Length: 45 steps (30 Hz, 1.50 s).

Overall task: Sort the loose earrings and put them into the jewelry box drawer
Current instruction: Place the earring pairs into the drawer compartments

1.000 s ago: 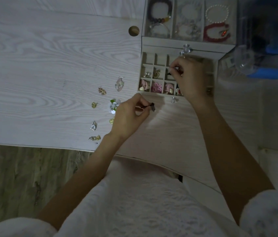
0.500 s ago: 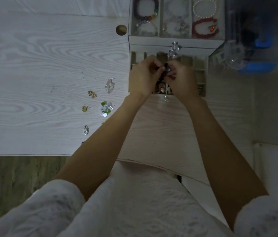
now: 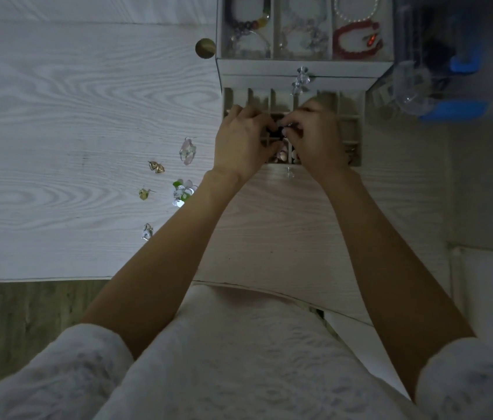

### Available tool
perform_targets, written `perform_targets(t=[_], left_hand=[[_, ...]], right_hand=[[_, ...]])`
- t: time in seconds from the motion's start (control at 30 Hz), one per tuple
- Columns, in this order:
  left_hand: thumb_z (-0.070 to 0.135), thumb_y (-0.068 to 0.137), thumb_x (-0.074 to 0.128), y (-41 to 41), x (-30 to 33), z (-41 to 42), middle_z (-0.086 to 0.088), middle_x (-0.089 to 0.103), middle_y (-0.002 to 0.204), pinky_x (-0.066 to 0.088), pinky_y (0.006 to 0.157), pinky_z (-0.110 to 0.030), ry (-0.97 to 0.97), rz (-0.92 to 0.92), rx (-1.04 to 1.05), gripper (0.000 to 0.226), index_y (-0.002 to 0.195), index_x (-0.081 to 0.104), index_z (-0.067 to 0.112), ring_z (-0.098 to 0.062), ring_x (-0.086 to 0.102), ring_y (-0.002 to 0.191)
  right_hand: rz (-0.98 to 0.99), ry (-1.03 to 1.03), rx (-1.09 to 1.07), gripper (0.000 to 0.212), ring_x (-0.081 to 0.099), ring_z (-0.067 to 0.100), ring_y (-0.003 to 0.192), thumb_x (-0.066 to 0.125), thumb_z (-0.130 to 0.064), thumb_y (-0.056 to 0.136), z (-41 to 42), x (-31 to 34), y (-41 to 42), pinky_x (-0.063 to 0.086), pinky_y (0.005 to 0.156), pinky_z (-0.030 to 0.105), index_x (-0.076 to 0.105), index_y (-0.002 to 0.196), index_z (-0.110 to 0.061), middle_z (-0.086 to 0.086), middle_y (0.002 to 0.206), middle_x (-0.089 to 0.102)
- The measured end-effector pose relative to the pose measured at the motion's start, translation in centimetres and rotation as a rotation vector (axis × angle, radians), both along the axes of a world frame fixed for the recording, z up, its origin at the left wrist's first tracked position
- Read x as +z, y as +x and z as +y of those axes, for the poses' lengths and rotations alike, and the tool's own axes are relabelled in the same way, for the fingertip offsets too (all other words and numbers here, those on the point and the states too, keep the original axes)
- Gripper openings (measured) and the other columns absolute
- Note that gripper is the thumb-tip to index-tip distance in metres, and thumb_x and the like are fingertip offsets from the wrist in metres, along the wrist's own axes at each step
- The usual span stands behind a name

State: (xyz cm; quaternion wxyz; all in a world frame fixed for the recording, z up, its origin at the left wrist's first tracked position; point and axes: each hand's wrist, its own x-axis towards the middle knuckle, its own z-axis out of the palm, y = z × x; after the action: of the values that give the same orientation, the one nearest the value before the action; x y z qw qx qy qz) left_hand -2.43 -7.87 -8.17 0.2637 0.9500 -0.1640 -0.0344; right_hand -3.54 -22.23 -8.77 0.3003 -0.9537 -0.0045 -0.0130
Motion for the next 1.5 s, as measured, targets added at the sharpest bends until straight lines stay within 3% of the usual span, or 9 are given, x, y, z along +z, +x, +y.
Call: perform_targets(t=[0.17, 0.4, 0.5, 0.63, 0.87, 1.0, 1.17, 1.27, 1.5], left_hand=[[0.026, 0.076, 0.067, 0.1, 0.4, -0.6, -0.007, 0.069, 0.094, 0.035, 0.07, -0.028, 0.033, -0.031, 0.005, 0.02, 0.092, 0.072, 0.015, -0.03, 0.056, 0.091], [0.022, 0.082, 0.063, 1.4, 0.1, -1.5, -0.009, 0.067, 0.091, 0.038, 0.064, -0.026, -0.104, 0.022, 0.106, 0.014, 0.086, 0.07, 0.01, -0.025, 0.059, 0.084], [0.023, 0.083, 0.065, 1.6, 0.0, -0.7, -0.007, 0.069, 0.093, 0.036, 0.064, -0.02, -0.148, 0.034, 0.074, 0.014, 0.091, 0.071, 0.013, -0.02, 0.061, 0.081], [0.021, 0.08, 0.065, 0.7, -0.7, 1.0, -0.005, 0.071, 0.088, 0.049, 0.067, -0.03, -0.191, 0.011, 0.112, 0.014, 0.092, 0.071, 0.016, -0.02, 0.064, 0.078], [0.024, 0.081, 0.065, 0.3, -1.1, 0.4, 0.0, 0.072, 0.093, 0.051, 0.07, -0.032, -0.139, 0.028, 0.123, 0.014, 0.093, 0.072, 0.023, -0.021, 0.065, 0.086], [0.026, 0.078, 0.064, 1.0, -0.8, -0.6, -0.004, 0.068, 0.096, 0.044, 0.068, -0.032, -0.044, -0.045, 0.093, 0.018, 0.094, 0.068, 0.018, -0.027, 0.056, 0.095], [0.025, 0.079, 0.06, 0.7, -1.3, -0.3, -0.008, 0.067, 0.091, 0.044, 0.069, -0.035, 0.042, -0.184, 0.022, 0.021, 0.094, 0.071, 0.015, -0.032, 0.055, 0.084], [0.021, 0.082, 0.055, 0.5, -1.9, 0.0, -0.006, 0.066, 0.093, 0.046, 0.069, -0.036, 0.025, -0.238, -0.004, 0.02, 0.091, 0.072, 0.016, -0.03, 0.056, 0.083], [0.034, 0.082, 0.049, 0.3, -1.0, 0.2, -0.005, 0.067, 0.09, 0.044, 0.073, -0.038, 0.042, -0.183, -0.1, 0.03, 0.093, 0.067, 0.014, -0.029, 0.057, 0.087]], right_hand=[[-0.02, 0.023, -0.021, 0.015, 0.061, 0.029, 0.078, 0.063, 0.0, 0.074, 0.0, -0.3, 0.7, 0.052, 0.069, 0.042, 0.07, 0.087, -0.003, 0.017, 0.089, 0.062], [0.056, 0.224, -0.098, 0.024, 0.056, 0.012, 0.084, 0.056, 0.007, 0.078, -0.4, 0.1, -0.3, 0.043, 0.072, 0.011, 0.066, 0.097, -0.004, 0.008, 0.091, 0.065], [0.065, 0.23, -0.106, 0.025, 0.055, 0.011, 0.084, 0.055, 0.006, 0.08, -0.3, 0.1, -0.5, 0.043, 0.073, 0.012, 0.065, 0.1, -0.004, 0.009, 0.093, 0.065], [0.012, 0.158, -0.086, 0.023, 0.055, 0.012, 0.084, 0.058, 0.001, 0.081, -0.2, 0.0, -0.4, 0.039, 0.072, 0.007, 0.066, 0.102, -0.003, 0.015, 0.097, 0.064], [0.025, -0.024, -0.06, 0.014, 0.059, 0.026, 0.087, 0.062, -0.012, 0.082, 0.2, -0.2, 0.2, 0.05, 0.075, 0.039, 0.071, 0.093, -0.009, 0.014, 0.093, 0.062], [0.047, -0.057, -0.027, 0.014, 0.057, 0.027, 0.092, 0.061, -0.013, 0.08, 0.0, 0.2, 0.2, 0.048, 0.073, 0.036, 0.071, 0.089, -0.011, 0.013, 0.097, 0.06], [0.033, -0.041, -0.098, 0.013, 0.055, 0.026, 0.096, 0.066, -0.017, 0.079, 0.3, 0.0, 0.1, 0.048, 0.075, 0.038, 0.065, 0.09, -0.011, 0.011, 0.099, 0.059], [0.043, -0.017, -0.137, 0.016, 0.056, 0.024, 0.093, 0.068, -0.021, 0.078, 0.4, 0.1, 0.6, 0.045, 0.07, 0.032, 0.065, 0.091, -0.011, 0.01, 0.099, 0.059], [0.054, -0.026, -0.052, 0.008, 0.056, 0.023, 0.08, 0.065, -0.017, 0.078, -0.4, 0.1, -0.1, 0.04, 0.063, 0.027, 0.069, 0.083, -0.012, 0.011, 0.089, 0.06]])
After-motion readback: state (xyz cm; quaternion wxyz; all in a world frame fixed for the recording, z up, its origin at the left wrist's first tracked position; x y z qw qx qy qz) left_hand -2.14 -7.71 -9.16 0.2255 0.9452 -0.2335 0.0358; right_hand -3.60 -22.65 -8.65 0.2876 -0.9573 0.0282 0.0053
